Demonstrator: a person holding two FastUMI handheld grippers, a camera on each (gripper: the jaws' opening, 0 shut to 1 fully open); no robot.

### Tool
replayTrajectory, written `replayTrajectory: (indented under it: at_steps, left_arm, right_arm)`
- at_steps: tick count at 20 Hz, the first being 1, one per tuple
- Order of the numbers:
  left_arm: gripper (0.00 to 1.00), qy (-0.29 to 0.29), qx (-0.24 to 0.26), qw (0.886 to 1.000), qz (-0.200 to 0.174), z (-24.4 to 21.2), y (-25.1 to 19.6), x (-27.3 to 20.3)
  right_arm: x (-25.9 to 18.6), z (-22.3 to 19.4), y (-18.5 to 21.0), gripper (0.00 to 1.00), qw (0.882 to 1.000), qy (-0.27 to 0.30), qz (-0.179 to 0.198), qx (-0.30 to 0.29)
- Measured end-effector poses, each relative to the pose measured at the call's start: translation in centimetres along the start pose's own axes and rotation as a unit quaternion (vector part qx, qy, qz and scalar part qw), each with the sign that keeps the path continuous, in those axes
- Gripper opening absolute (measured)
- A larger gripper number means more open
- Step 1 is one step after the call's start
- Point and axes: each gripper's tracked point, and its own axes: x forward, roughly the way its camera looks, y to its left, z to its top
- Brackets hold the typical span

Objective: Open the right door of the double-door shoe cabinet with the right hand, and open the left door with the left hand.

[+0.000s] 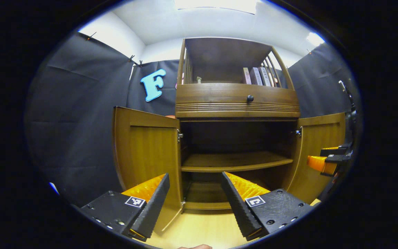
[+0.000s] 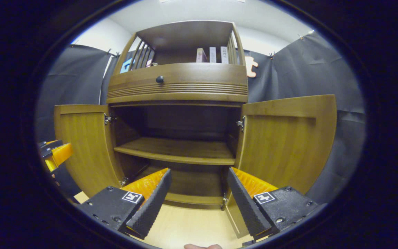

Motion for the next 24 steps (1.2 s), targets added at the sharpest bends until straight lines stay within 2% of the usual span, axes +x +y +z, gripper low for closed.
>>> replayTrajectory:
  at_steps: [2,3,4,5,6,7,10,12,13,14,15,17,18,19,20,24]
  left_arm:
    - [1.00,0.004,-0.014,1.000,-0.011,0.0,-1.5,0.3]
    - [0.95,0.005,-0.016,1.000,-0.015,0.0,-2.4,0.1]
    - [0.95,0.005,-0.015,1.000,-0.020,0.0,-3.2,0.0]
    - [1.00,0.004,-0.010,1.000,-0.026,0.0,-3.9,-0.1]
    - [1.00,0.005,-0.005,1.000,-0.031,0.0,-4.3,0.0]
    - [0.95,0.005,-0.001,0.999,-0.035,0.1,-4.9,0.0]
    - [0.95,-0.004,0.005,0.999,-0.043,0.5,-6.1,0.1]
    - [0.95,-0.016,0.013,0.999,-0.040,1.0,-6.0,-0.2]
    - [1.00,-0.023,0.017,0.999,-0.036,1.4,-5.8,-0.3]
    - [1.00,-0.028,0.018,0.999,-0.035,1.8,-5.7,-0.2]
    - [0.95,-0.030,0.016,0.999,-0.036,2.0,-5.7,-0.2]
    - [0.95,-0.035,0.016,0.999,-0.036,2.1,-5.6,-0.2]
    - [1.00,-0.038,0.018,0.999,-0.034,2.5,-5.5,-0.2]
    - [1.00,-0.041,0.019,0.998,-0.033,2.6,-5.5,-0.2]
    - [0.95,-0.042,0.019,0.998,-0.033,2.6,-5.5,-0.1]
    - [0.95,-0.049,0.022,0.998,-0.034,2.4,-5.2,-0.1]
  right_arm:
    - [-0.6,0.1,-0.1,1.00,1.000,-0.001,-0.006,0.003]
    - [-0.7,0.0,-0.4,1.00,1.000,-0.001,-0.007,0.005]
    - [-0.9,0.1,-0.5,1.00,1.000,-0.001,-0.007,0.009]
    - [-1.0,0.0,-0.6,1.00,1.000,-0.001,-0.007,0.011]
    - [-1.0,-0.1,-0.8,1.00,1.000,-0.001,-0.008,0.013]
    - [-1.1,0.0,-0.9,1.00,1.000,-0.004,-0.008,0.013]
    - [-1.0,0.4,-1.1,1.00,1.000,-0.012,-0.006,0.013]
    - [-0.8,0.8,-0.8,1.00,1.000,-0.015,-0.002,0.011]
    - [-0.7,0.9,-0.7,1.00,1.000,-0.015,0.000,0.010]
    - [-0.7,1.1,-0.5,1.00,1.000,-0.016,0.003,0.010]
    - [-0.6,1.4,-0.3,1.00,1.000,-0.018,0.005,0.009]
    - [-0.6,1.8,0.2,1.00,1.000,-0.025,0.011,0.006]
    - [-0.6,1.9,0.3,1.00,1.000,-0.029,0.013,0.003]
    - [-0.6,1.9,0.5,1.00,0.999,-0.030,0.015,-0.001]
    - [-0.7,1.9,0.7,1.00,0.999,-0.032,0.016,-0.006]
    - [-0.8,1.7,0.9,1.00,0.999,-0.034,0.018,-0.012]
